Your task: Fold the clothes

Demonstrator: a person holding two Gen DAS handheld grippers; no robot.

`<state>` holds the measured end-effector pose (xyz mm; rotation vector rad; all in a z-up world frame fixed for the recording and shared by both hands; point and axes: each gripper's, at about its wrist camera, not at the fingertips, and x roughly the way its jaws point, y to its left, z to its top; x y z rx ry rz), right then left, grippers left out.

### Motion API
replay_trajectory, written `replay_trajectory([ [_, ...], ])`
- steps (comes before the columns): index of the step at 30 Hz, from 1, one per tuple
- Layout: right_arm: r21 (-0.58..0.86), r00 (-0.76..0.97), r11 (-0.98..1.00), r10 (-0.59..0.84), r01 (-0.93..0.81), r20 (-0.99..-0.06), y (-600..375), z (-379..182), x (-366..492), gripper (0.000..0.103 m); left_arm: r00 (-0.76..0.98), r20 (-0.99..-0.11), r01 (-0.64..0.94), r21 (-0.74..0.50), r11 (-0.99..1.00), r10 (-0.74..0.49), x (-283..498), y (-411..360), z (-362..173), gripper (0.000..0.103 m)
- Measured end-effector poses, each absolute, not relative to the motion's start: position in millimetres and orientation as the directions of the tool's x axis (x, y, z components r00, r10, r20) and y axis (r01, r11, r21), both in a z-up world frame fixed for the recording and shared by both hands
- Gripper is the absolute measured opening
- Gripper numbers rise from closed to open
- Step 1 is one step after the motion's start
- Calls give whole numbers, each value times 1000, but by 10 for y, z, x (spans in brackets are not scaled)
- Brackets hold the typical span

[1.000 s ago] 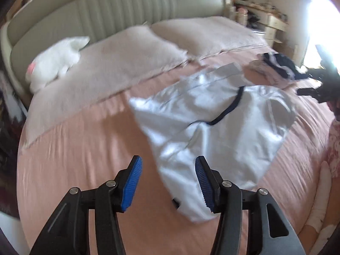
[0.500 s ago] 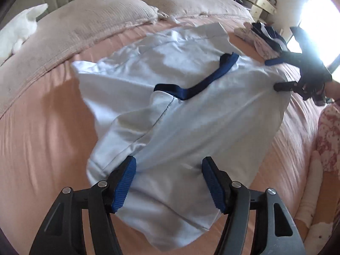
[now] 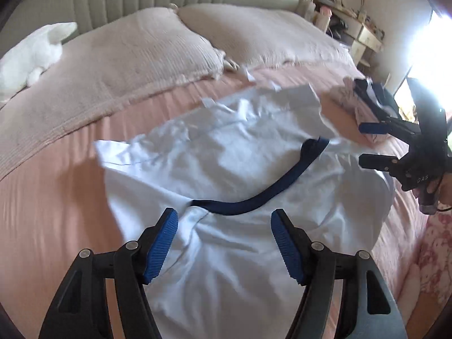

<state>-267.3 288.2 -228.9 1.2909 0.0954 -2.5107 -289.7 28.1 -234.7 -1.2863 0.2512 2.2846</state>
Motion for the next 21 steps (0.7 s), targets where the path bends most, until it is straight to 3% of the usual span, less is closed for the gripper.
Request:
replay_trajectory([
  [4,-42,-574,-953,-145,300,-806,2966,-2135,-2395,95,-388,-877,-539,-33,-842,283,-2510,80,-2416,67],
  [6,-126,-535,-932,-81,339,-841,2908,-2338,-2302,95,-324,-912,-582,-18,-813,252,-2345,58,-2646,68],
  [8,-131,-457,-935,-36,329,-889,2995,-2591,-2326,95,-255,-955,-636,49,-770,150,-2268,-33,-2858,70],
  [11,-117,-444,-958,-12,261,-896,3200,-2574,-2330,95,-262,-958,-611,68,-788,120,-2340,-242,-2602,70],
  [13,-111,-502,-974,-3,196,-865,3346,-2342,-2299,95,-302,-934,-596,28,-802,192,-2290,-271,-2346,69],
  [16,-96,-569,-968,-54,230,-820,3280,-2169,-2224,96,-335,-910,-624,20,-781,245,-2131,-79,-2274,69],
  [19,-181,-517,-919,-28,350,-855,3077,-2333,-2182,96,-277,-958,-664,131,-736,80,-2061,120,-2681,69],
  [21,-351,-461,-842,141,409,-876,3042,-2659,-2122,96,-254,-967,-662,170,-730,4,-2041,86,-2778,71],
])
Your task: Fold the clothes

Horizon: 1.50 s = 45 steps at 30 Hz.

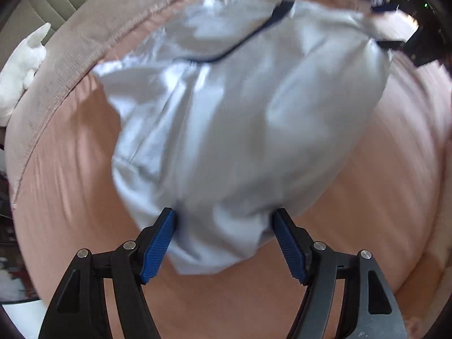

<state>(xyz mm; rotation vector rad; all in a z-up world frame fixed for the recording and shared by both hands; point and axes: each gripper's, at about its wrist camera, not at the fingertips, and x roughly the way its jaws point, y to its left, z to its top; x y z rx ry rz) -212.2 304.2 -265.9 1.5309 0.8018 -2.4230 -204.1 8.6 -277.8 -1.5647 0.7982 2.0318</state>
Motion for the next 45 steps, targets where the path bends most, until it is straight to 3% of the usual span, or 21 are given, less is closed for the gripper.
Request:
replay_trajectory([
  [2,-335,-420,-882,179,332,-890,3305,-2685,-2095,96,-243,-969,-640,189,-745,-37,-2036,-23,-2754,71],
  [6,-185,-493,-956,50,228,-869,3520,-2349,-2004,96,-294,-951,-618,109,-779,100,-2020,57,-2473,71],
  [10,-122,-578,-947,-75,296,-812,3164,-2207,-2051,97,-319,-902,-603,-43,-797,290,-2170,311,-2427,71],
  [13,-124,-610,-917,-147,380,-779,2766,-2184,-2139,97,-271,-899,-543,-153,-826,344,-2425,371,-2583,71],
  [15,-140,-591,-890,-163,433,-790,2518,-2271,-2201,97,-242,-921,-514,-146,-845,306,-2521,317,-2669,71],
  [18,-233,-516,-852,-50,469,-855,2514,-2609,-2224,98,-209,-929,-501,-168,-849,307,-2567,-1,-2579,71],
  [21,-52,-448,-936,-118,349,-886,3010,-2555,-2287,100,-307,-924,-462,-64,-885,227,-2544,-304,-2374,69],
  [26,1,-587,-948,-197,318,-785,2905,-2275,-2264,101,-371,-856,-534,-120,-837,360,-2517,-75,-2320,69],
  [28,-35,-581,-930,-198,365,-789,2638,-2363,-2330,101,-360,-860,-551,-118,-826,363,-2639,156,-2505,70],
  [31,-180,-522,-899,-60,398,-851,2490,-2684,-2402,101,-404,-893,-455,7,-891,199,-2758,192,-2777,70],
  [34,-106,-509,-954,-55,282,-859,2913,-2563,-2363,101,-448,-865,-362,-58,-930,228,-2690,-46,-2640,70],
  [36,-135,-560,-960,-27,246,-828,3087,-2420,-2273,101,-473,-843,-401,-51,-914,255,-2565,-3,-2519,70],
  [40,-301,-566,-891,63,339,-822,2884,-2496,-2147,102,-449,-831,-501,-70,-863,329,-2331,297,-2472,70],
  [45,-519,-544,-758,263,395,-797,2869,-2724,-2006,102,-421,-893,-482,71,-873,160,-2272,258,-2678,72],
])
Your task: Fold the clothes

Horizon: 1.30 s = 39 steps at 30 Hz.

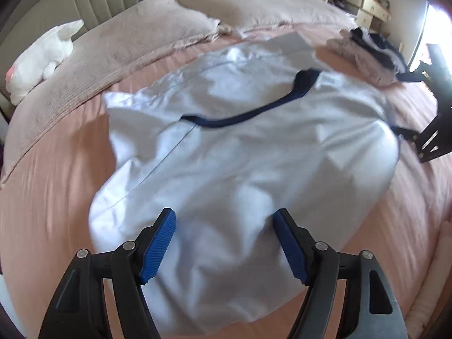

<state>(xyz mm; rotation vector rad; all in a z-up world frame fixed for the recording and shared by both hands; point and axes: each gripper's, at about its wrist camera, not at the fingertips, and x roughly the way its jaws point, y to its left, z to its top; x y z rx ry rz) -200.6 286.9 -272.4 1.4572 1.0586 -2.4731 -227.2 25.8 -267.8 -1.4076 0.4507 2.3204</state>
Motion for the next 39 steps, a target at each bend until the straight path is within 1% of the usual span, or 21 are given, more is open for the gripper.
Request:
replay_trajectory([
  [1,-520,-525,-776,293,358,-799,2986,-2708,-2009,102,-416,-900,-451,79,-889,130,-2291,161,-2682,72],
  [2,-499,-522,-804,288,324,-803,3081,-2654,-2006,102,-417,-902,-422,80,-903,115,-2305,77,-2663,72],
  [7,-256,-580,-947,99,195,-809,3230,-2201,-2048,102,-466,-868,-363,12,-932,170,-2331,37,-2426,72],
  [10,-191,-564,-942,2,276,-826,2876,-2073,-2219,102,-455,-866,-372,-26,-928,206,-2347,161,-2422,72],
  [13,-230,-555,-898,-19,376,-831,2453,-2054,-2312,102,-419,-880,-404,-40,-914,224,-2329,291,-2509,72],
  [15,-253,-556,-876,-20,411,-831,2270,-2161,-2260,102,-390,-891,-457,-34,-889,234,-2298,425,-2568,72],
  [18,-265,-490,-851,11,453,-872,2175,-2486,-2218,102,-371,-917,-501,66,-863,145,-2314,578,-2724,73],
  [19,-282,-457,-843,49,458,-888,2219,-2578,-2226,102,-364,-921,-493,61,-868,142,-2336,531,-2726,75],
  [20,-300,-435,-839,85,454,-896,2296,-2634,-2245,102,-358,-924,-476,56,-878,135,-2361,464,-2720,75],
  [22,-249,-381,-893,97,376,-920,2537,-2590,-2318,102,-358,-920,-414,4,-910,159,-2393,236,-2635,74],
  [24,-209,-383,-938,91,278,-919,2732,-2464,-2312,102,-360,-894,-417,-101,-903,266,-2378,152,-2535,74],
  [26,-170,-448,-953,41,253,-893,2741,-2326,-2254,102,-355,-855,-455,-194,-869,377,-2348,189,-2463,74],
  [28,-150,-512,-945,-21,289,-859,2553,-2258,-2227,102,-344,-862,-504,-166,-848,373,-2318,451,-2532,74],
  [30,-164,-526,-921,-50,353,-849,2303,-2310,-2229,102,-333,-875,-552,-122,-825,352,-2284,696,-2613,74],
  [31,-217,-500,-899,-3,381,-866,2219,-2410,-2231,102,-332,-895,-580,-55,-813,298,-2259,774,-2686,74],
  [32,-292,-463,-868,82,403,-882,2165,-2540,-2237,102,-328,-910,-601,-7,-799,255,-2230,805,-2735,75],
  [33,-319,-442,-857,122,405,-889,2205,-2589,-2222,102,-315,-919,-611,3,-792,239,-2189,732,-2729,76],
  [34,-309,-433,-868,123,389,-893,2322,-2569,-2190,102,-301,-927,-620,13,-784,222,-2148,659,-2723,76],
  [35,-299,-424,-879,125,373,-897,2440,-2549,-2157,102,-286,-933,-619,6,-785,218,-2119,562,-2698,75],
  [36,-282,-440,-895,111,345,-891,2553,-2480,-2129,102,-278,-929,-597,-31,-801,244,-2136,446,-2637,75],
  [39,-194,-543,-950,33,243,-839,2790,-2230,-2142,103,-330,-885,-544,-106,-832,329,-2320,324,-2497,75],
])
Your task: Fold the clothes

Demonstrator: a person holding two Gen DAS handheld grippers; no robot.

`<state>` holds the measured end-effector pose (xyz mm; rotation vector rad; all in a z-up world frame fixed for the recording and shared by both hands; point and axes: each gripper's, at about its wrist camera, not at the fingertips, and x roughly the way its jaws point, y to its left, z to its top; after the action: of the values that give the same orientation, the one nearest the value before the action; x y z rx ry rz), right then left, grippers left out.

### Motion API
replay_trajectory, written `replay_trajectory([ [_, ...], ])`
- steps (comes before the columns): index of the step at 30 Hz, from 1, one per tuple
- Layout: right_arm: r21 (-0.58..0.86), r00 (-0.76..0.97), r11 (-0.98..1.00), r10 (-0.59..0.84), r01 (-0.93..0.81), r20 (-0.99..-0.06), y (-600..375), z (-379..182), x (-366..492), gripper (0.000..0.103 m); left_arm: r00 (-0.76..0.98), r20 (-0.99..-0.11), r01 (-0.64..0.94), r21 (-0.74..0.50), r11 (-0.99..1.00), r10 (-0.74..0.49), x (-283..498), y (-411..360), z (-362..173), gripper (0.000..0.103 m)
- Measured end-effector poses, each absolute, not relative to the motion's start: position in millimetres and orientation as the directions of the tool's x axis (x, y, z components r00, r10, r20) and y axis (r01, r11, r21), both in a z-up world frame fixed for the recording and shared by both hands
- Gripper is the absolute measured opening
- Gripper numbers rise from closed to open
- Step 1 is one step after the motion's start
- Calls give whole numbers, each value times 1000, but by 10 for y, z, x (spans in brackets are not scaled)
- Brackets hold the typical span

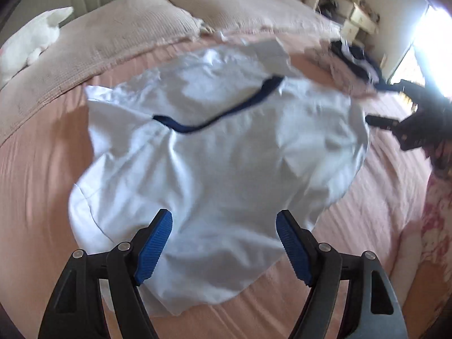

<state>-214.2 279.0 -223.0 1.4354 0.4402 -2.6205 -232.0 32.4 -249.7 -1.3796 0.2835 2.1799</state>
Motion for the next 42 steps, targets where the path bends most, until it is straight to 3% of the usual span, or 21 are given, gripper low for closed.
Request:
replay_trajectory([
  [3,-109,-586,-962,-61,250,-808,2660,-2238,-2358,103,-379,-838,-504,-169,-847,392,-2514,237,-2388,75],
  [5,-98,-566,-944,-103,314,-818,2453,-2378,-2526,103,-370,-865,-527,-105,-844,339,-2655,303,-2526,75],
  [8,-198,-482,-911,0,361,-876,2391,-2687,-2610,102,-336,-911,-468,-58,-882,239,-2765,69,-2732,75],
  [12,-87,-490,-965,-47,246,-870,2744,-2535,-2547,103,-359,-861,-412,-200,-889,360,-2909,-189,-2645,75],
  [14,-55,-525,-973,-73,224,-848,2761,-2457,-2552,103,-355,-876,-428,-158,-890,327,-2991,-71,-2726,75],
  [18,-177,-444,-958,62,224,-894,2721,-2734,-2603,102,-368,-892,-485,-57,-873,263,-3060,171,-2799,81],
  [21,-23,-393,-992,-27,123,-919,3015,-2682,-2488,102,-387,-858,-459,-139,-877,338,-3054,-12,-2549,81],
  [24,120,-488,-987,-159,111,-858,3101,-2303,-2529,103,-449,-813,-359,-216,-908,371,-3158,-402,-2349,81],
  [28,111,-566,-983,-176,147,-805,3020,-2004,-3031,103,-454,-827,-184,-278,-943,332,-3556,-781,-2495,80],
  [32,58,-464,-995,-86,76,-882,3136,-2398,-3749,102,-428,-829,-183,-311,-933,360,-3850,-811,-2683,80],
  [34,90,-414,-994,-107,59,-904,3211,-2613,-3983,102,-423,-828,-219,-301,-928,368,-3951,-734,-2718,80],
  [36,118,-386,-992,-126,44,-914,3262,-2779,-4123,102,-400,-828,-244,-318,-916,394,-4059,-657,-2775,70],
  [37,135,-379,-990,-139,36,-915,3276,-2839,-4168,103,-385,-828,-256,-328,-909,407,-4103,-604,-2804,39],
  [38,153,-389,-988,-155,37,-908,3269,-2852,-4186,103,-376,-830,-269,-328,-906,412,-4140,-551,-2823,24],
  [40,189,-419,-980,-199,67,-886,3218,-2815,-4201,96,-369,-824,-292,-337,-895,430,-4183,-478,-2818,13],
  [41,210,-421,-973,-230,93,-877,3184,-2786,-4221,91,-359,-818,-286,-362,-887,449,-4207,-487,-2814,13],
  [42,232,-421,-966,-259,115,-869,3166,-2749,-4244,67,-352,-810,-280,-387,-879,469,-4227,-504,-2804,12],
])
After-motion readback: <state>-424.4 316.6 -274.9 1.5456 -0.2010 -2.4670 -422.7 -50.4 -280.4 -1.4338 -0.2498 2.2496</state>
